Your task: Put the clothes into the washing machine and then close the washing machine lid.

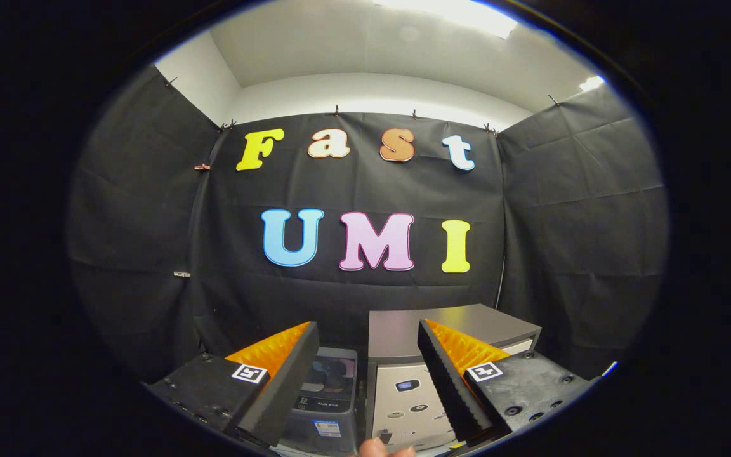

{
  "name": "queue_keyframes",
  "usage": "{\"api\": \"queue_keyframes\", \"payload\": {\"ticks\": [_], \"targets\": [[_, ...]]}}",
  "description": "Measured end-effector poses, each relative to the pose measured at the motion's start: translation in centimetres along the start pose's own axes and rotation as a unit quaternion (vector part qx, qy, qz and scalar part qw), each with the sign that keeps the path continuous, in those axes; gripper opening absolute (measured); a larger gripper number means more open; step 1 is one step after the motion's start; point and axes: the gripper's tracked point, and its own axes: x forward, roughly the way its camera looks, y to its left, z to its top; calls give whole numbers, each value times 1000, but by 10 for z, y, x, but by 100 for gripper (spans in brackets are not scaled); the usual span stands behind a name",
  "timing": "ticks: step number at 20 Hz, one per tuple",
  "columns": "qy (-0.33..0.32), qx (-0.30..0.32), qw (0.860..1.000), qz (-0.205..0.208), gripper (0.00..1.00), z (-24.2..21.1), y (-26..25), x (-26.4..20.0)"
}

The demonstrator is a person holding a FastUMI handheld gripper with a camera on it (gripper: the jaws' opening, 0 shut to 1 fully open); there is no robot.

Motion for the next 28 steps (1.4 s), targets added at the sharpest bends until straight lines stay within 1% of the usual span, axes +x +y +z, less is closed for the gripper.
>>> {"api": "queue_keyframes", "payload": {"ticks": [16,24,28], "targets": [[6,-5,1000,-14,98,-2,-8,3],[11,-9,1000,-8,98,-6,0,9],[12,-8,1000,-13,98,-5,-3,11]]}}
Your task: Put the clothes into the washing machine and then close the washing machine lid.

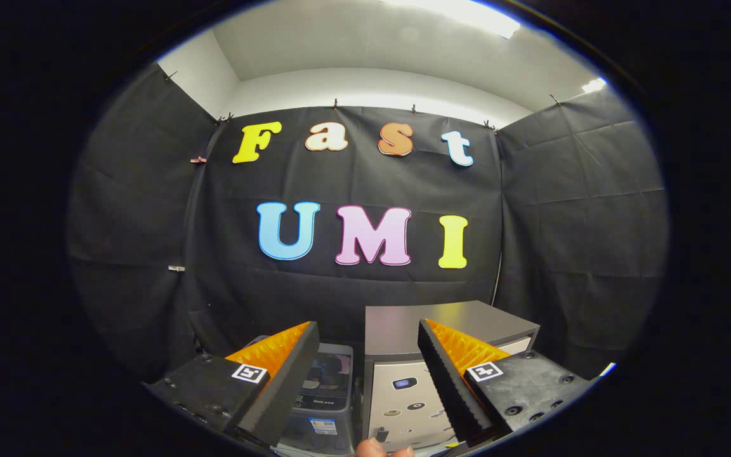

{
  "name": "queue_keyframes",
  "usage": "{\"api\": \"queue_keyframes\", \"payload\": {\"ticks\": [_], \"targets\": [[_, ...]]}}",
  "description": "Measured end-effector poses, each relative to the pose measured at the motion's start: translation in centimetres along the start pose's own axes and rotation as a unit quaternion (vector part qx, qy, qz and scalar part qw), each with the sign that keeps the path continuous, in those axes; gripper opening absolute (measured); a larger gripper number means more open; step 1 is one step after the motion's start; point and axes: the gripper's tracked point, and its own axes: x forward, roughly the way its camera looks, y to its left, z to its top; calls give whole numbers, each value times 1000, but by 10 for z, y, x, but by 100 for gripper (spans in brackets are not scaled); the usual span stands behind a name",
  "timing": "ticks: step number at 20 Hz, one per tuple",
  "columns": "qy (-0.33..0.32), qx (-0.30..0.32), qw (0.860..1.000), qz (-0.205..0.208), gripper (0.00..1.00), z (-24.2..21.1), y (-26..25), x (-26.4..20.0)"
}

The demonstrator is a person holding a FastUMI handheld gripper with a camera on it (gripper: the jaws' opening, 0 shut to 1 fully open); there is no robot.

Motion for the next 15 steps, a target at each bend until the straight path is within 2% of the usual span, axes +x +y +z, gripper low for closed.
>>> {"api": "queue_keyframes", "payload": {"ticks": [15], "targets": [[-3,21,1000,-6,98,-2,-10,-8]]}}
